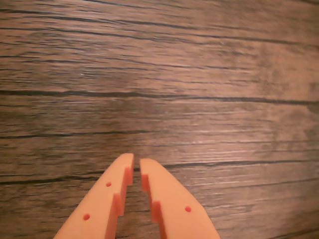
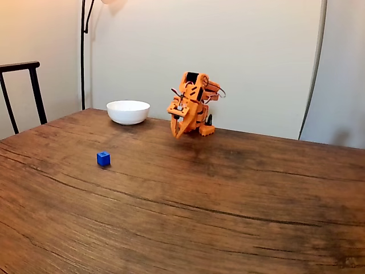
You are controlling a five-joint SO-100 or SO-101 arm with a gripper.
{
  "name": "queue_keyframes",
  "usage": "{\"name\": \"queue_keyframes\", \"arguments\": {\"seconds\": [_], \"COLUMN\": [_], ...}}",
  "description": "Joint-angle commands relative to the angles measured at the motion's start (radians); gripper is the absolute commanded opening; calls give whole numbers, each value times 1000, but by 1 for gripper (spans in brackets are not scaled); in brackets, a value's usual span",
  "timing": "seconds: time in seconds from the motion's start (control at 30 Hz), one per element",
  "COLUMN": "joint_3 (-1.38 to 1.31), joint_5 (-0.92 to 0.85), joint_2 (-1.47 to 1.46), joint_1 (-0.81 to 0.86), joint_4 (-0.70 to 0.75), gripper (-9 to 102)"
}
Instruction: Grasp the cube and drop it in the bowl
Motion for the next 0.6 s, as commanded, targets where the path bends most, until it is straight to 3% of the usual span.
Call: {"name": "queue_keyframes", "arguments": {"seconds": [0.0,0.27,0.57], "joint_3": [-3,-3,-3], "joint_5": [6,6,5], "joint_2": [-8,-6,-6], "joint_1": [8,6,-40], "joint_4": [40,21,-183], "gripper": [0,0,0]}}
